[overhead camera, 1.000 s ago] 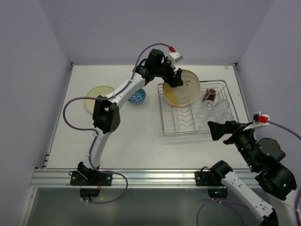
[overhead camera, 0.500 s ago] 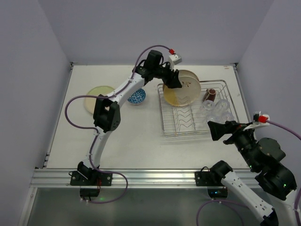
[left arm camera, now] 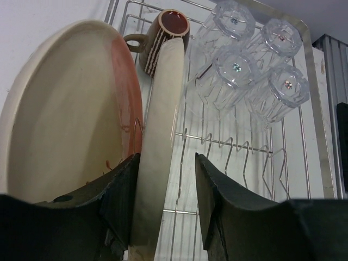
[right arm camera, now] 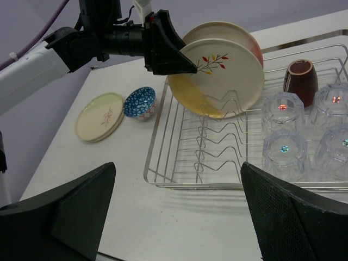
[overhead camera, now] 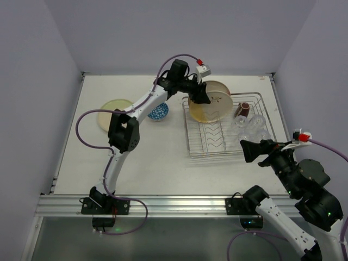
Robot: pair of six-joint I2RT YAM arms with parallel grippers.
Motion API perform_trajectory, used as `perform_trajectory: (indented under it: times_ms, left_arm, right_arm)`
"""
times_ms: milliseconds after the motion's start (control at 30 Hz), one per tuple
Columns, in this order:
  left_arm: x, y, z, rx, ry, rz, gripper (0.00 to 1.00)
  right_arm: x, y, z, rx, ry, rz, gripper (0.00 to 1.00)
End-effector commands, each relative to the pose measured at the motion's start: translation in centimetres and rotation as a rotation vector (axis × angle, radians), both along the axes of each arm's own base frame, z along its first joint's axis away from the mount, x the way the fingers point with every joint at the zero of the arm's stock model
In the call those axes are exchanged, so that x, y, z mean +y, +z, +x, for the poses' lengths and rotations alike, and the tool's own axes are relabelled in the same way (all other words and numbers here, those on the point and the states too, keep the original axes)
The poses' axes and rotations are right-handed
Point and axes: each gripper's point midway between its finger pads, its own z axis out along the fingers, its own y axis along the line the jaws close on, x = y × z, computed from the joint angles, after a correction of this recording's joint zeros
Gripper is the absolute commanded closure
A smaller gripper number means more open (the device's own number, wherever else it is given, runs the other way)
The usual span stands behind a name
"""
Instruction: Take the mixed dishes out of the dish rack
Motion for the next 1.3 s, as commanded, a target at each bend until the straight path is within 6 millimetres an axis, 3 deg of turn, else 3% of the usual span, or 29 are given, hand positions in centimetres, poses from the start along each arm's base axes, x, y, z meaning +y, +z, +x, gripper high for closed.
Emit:
perform_trajectory:
  times_ms: [0, 467, 767, 1267]
  left_arm:
    - [-0.6, -0.2, -0.9, -0.01, -0.052, -0.017, 0.53]
    - [-0.7, -0.8, -0.1, -0.064, -0.025, -0.011, 0.72]
    - [-0.8, 1.0, 0.0, -0.131, -0.017, -0.05, 1.0]
    - [-1.0, 6.5, 0.9, -0.442, -0.066, -0.147, 1.0]
  right_arm:
    - [-0.1, 0.1, 0.2, -0.003, -0.007, -0.019, 0.01]
    - [0.1, -0.4, 0.6, 0.014, -0.005, -0.041, 0.01]
    - [0.1, -0.7, 0.8, 0.018, -0.007, -0.053, 0.01]
    - [0.4, -0.8, 0.5, 0.011, 0.012, -0.038, 0.01]
